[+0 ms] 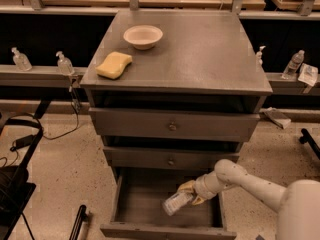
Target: Pick blue plastic bottle from bottom drawer and place on counter
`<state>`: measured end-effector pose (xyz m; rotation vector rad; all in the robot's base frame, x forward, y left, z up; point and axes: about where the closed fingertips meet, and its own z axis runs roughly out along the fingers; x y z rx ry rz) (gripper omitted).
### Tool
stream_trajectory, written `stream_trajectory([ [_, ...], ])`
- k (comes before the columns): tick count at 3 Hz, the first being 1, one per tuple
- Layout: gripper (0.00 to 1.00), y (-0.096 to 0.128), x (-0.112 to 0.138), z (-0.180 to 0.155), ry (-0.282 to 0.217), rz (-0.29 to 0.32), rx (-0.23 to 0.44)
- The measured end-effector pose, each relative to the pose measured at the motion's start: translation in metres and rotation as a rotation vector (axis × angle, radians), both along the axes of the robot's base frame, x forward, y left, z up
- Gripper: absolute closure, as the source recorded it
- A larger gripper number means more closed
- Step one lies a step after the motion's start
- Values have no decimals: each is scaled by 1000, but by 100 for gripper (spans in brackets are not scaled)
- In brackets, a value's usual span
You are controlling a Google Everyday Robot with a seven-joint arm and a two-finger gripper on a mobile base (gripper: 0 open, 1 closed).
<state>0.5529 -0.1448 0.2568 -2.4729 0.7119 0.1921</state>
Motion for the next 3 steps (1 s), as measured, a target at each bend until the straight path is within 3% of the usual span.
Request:
stream_trajectory([
  [1, 100, -7, -6, 56, -11, -55, 88],
  [2, 100, -34, -20, 105, -43, -113, 154],
  [3, 100, -61, -38, 164, -123, -130, 210],
])
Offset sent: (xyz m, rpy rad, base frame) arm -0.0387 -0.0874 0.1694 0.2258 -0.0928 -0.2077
